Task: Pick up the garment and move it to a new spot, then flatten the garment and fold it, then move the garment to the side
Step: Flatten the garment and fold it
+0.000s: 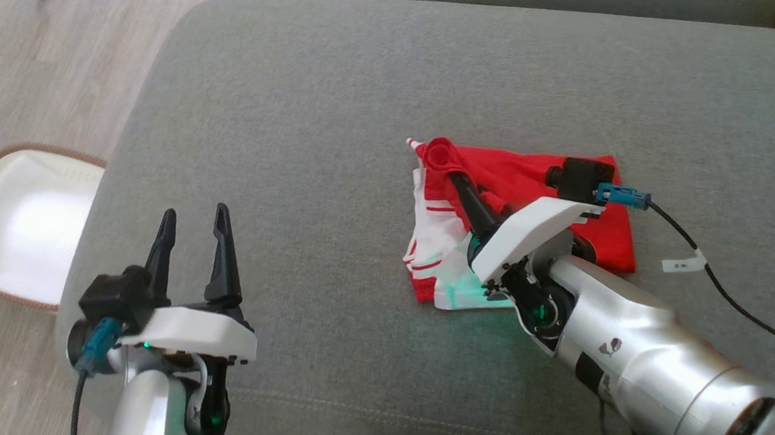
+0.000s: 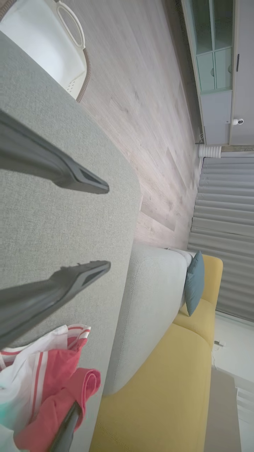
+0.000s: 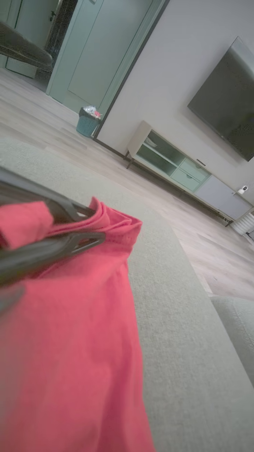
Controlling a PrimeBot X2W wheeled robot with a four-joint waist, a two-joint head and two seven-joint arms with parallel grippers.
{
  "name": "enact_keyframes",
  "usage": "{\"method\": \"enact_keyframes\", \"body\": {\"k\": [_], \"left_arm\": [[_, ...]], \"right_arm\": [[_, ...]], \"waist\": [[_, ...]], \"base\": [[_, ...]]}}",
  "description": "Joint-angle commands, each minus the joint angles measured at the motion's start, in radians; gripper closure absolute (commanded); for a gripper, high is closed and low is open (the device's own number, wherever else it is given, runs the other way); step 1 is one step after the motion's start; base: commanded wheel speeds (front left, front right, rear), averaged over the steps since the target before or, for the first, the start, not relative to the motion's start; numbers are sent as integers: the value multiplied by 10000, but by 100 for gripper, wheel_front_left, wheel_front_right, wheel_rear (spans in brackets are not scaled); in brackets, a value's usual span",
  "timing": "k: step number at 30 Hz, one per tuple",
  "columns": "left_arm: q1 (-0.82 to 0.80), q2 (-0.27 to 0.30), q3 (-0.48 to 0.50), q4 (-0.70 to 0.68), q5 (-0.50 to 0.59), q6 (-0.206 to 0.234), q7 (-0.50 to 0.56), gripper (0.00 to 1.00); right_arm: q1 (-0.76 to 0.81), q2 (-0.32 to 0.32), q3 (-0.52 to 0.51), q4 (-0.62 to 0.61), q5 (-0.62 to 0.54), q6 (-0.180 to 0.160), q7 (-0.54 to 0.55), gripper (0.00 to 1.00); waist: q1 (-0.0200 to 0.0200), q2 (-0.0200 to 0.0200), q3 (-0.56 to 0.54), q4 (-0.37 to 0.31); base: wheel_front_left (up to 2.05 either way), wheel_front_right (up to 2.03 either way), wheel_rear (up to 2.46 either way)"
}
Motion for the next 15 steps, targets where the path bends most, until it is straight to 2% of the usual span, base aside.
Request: {"method": "enact_keyframes", "body": {"k": [1,2,3,4,5,10,15], "left_arm": [[-492,68,253,-284,-62,-6,-78,0],[-504,65,253,-282,-72,-4,-78,0],[-518,62,256,-280,-82,-2,-78,0],[-531,60,258,-277,-89,0,-78,0],[-541,57,261,-270,-95,2,-78,0],[-516,50,359,-235,-112,47,-78,0],[-500,46,449,-281,-91,68,-78,0]], "right_arm": [[-368,139,294,-75,263,65,-133,100],[-440,139,434,19,388,65,-137,100],[-504,139,552,85,489,65,-139,81],[-549,139,684,149,569,65,-140,10],[-556,139,835,151,696,65,-141,0],[-771,139,1313,108,1150,65,-143,0],[-1329,139,1085,360,1216,65,-143,0]], "waist": [[0,0,72,113],[0,0,93,141],[0,0,113,165],[0,0,124,185],[0,0,128,199],[0,0,58,99],[0,0,-102,-219]], "base": [[0,0,0],[0,0,0],[0,0,0],[0,0,0],[0,0,0],[0,0,0],[0,0,0]]}}
